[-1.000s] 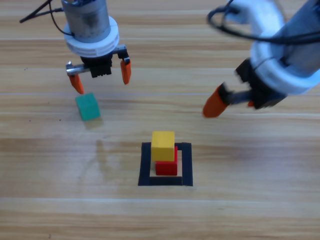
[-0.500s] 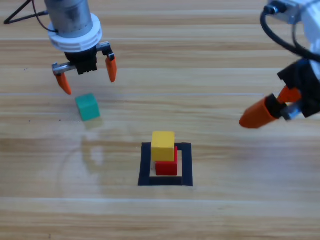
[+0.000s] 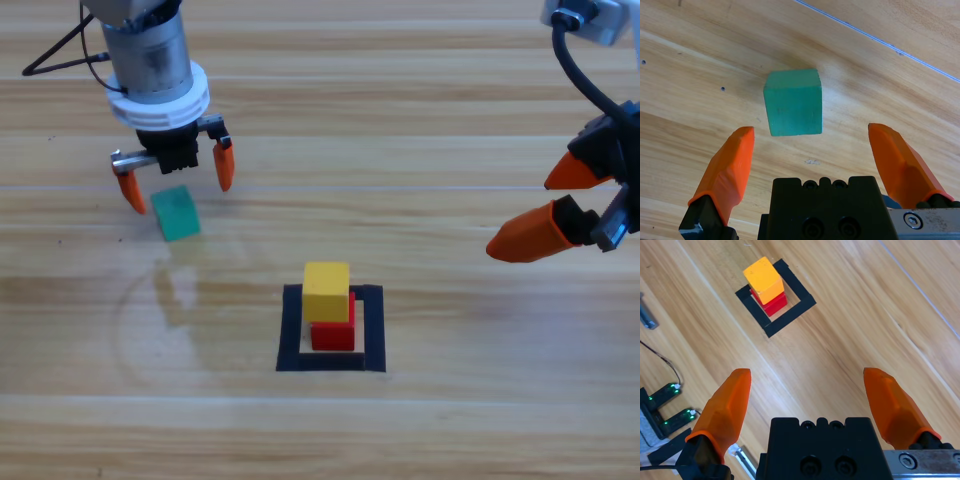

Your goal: Stack the blocks in the rectangular block: red at the bottom, yellow in the middle, green on top

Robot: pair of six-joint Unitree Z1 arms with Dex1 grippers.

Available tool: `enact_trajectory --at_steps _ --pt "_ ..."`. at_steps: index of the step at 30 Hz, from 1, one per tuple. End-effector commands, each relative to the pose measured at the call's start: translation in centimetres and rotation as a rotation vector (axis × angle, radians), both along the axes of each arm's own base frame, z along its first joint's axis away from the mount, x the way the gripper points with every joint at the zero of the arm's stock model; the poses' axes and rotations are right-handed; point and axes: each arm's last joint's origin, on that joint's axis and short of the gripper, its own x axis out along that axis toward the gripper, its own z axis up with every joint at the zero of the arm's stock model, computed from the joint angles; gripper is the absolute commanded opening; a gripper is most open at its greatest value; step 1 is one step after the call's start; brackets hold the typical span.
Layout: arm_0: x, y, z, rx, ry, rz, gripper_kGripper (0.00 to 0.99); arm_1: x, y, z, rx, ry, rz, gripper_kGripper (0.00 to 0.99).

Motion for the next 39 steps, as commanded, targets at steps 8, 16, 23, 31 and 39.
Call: enact_trajectory --at_steps 8,16,23,31,39 --pt "1.9 1.7 -5.1 0.011 0.116 0.058 0.973 -0.1 -0.5 -1.0 0.004 0.05 0.037 0.99" --pt "2.0 1.7 -5.8 0.014 0.128 0.057 0.96 0.0 -0.4 -1.1 0.0 0.051 0.035 0.99" --pt "2.1 1.6 -6.2 0.017 0.135 0.059 0.905 0.1 -0.4 -1.2 -0.007 0.051 0.035 0.99" --pt "2.2 1.5 -6.8 0.021 0.142 0.062 0.848 0.1 -0.4 -1.3 -0.01 0.051 0.035 0.99" --pt "2.4 1.4 -7.6 0.024 0.149 0.063 0.638 0.1 -0.4 -1.4 -0.014 0.051 0.034 0.99"
